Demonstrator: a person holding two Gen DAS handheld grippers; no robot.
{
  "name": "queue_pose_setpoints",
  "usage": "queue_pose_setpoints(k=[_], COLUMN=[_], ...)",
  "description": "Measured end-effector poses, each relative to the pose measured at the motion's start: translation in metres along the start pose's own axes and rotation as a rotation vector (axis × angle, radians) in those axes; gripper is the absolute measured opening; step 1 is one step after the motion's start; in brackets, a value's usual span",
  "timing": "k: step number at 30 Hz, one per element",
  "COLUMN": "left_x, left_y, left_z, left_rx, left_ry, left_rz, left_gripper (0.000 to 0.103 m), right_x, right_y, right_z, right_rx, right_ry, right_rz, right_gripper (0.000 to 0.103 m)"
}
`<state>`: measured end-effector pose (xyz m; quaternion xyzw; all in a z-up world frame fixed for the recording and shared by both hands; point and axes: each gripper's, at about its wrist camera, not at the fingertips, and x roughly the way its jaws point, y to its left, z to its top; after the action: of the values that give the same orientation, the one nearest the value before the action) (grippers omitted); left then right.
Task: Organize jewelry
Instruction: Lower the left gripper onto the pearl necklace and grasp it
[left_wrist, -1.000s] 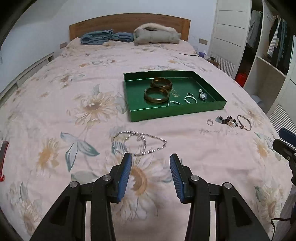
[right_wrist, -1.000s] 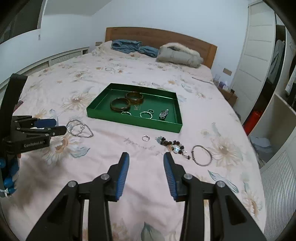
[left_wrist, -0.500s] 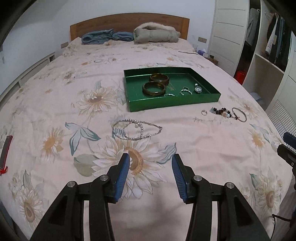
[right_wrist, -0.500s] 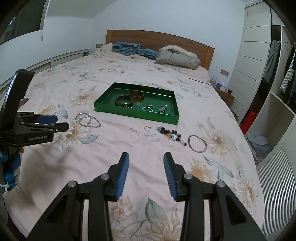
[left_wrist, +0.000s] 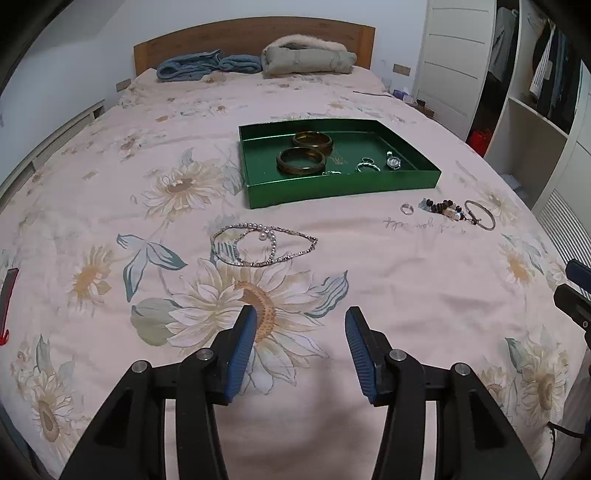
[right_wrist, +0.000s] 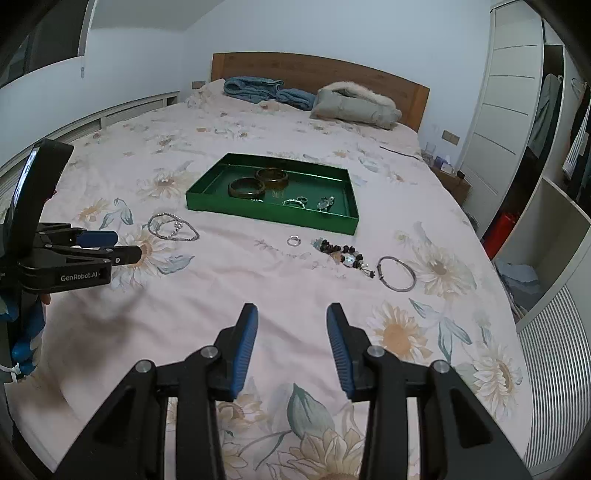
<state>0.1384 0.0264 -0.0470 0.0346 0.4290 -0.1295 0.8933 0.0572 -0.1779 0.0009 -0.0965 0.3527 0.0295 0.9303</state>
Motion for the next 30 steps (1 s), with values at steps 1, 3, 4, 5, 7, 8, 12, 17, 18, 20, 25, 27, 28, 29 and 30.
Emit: queue_pose_setpoints(k=[1,3,4,5,7,8,12,17,18,20,25,27,28,29,30], left_x=[0.001,0.003,0.004,0.006,0.009,0.010,0.016,0.031,0.034,0.043,0.066,0.074,0.080,0.085,0.091], left_y=[0.000,-0.001,-0.001,-0.001,-0.002,-0.001,0.004,0.020,0.022,0.025,0.028,0.029,0.029,0.028,0.027], left_z=[0.000,0.000,0.000,0.000,0.000,0.001,0.002,0.009,0.011,0.016,0.028,0.033,0.035,0.037,0.038], left_rx=[0.001,0.003,0.004,0.007,0.012,0.012,0.020,0.031,0.035,0.051,0.116,0.142,0.154,0.167,0.183], left_ry=[0.002,0.004,0.006,0.007,0.008,0.008,0.011,0.013,0.014,0.018,0.023,0.025,0.033,0.042,0.053], left_rz=[-0.001,-0.003,-0.004,-0.004,-0.001,0.000,0.004,0.014,0.015,0.020,0.025,0.031,0.022,0.016,0.014], left_gripper=[0.051,0.053,0.053,0.054,0.056,0.056,0.057,0.057,0.057,0.057,0.057,0.056,0.055,0.052,0.049], right_x=[0.001,0.004,0.006,0.007,0.010,0.012,0.021,0.039,0.042,0.049,0.067,0.074,0.077,0.081,0.083], right_y=[0.000,-0.001,-0.002,-0.003,-0.004,-0.005,-0.008,-0.025,-0.030,-0.039,-0.062,-0.069,-0.073,-0.077,-0.081], right_z=[0.000,-0.001,-0.002,-0.002,-0.002,-0.003,-0.004,-0.007,-0.007,-0.008,-0.010,-0.011,-0.011,-0.012,-0.012], right_rx=[0.000,0.003,0.004,0.006,0.009,0.010,0.018,0.051,0.058,0.070,0.099,0.109,0.114,0.120,0.126], right_ry=[0.002,0.008,0.011,0.013,0.018,0.021,0.034,0.062,0.066,0.073,0.101,0.113,0.121,0.127,0.131], right_rz=[0.000,0.002,0.003,0.004,0.007,0.009,0.020,0.019,0.016,0.008,-0.009,-0.011,-0.015,-0.018,-0.018], right_gripper=[0.037,0.037,0.037,0.037,0.037,0.037,0.037,0.037,0.037,0.037,0.037,0.037,0.037,0.037,0.037])
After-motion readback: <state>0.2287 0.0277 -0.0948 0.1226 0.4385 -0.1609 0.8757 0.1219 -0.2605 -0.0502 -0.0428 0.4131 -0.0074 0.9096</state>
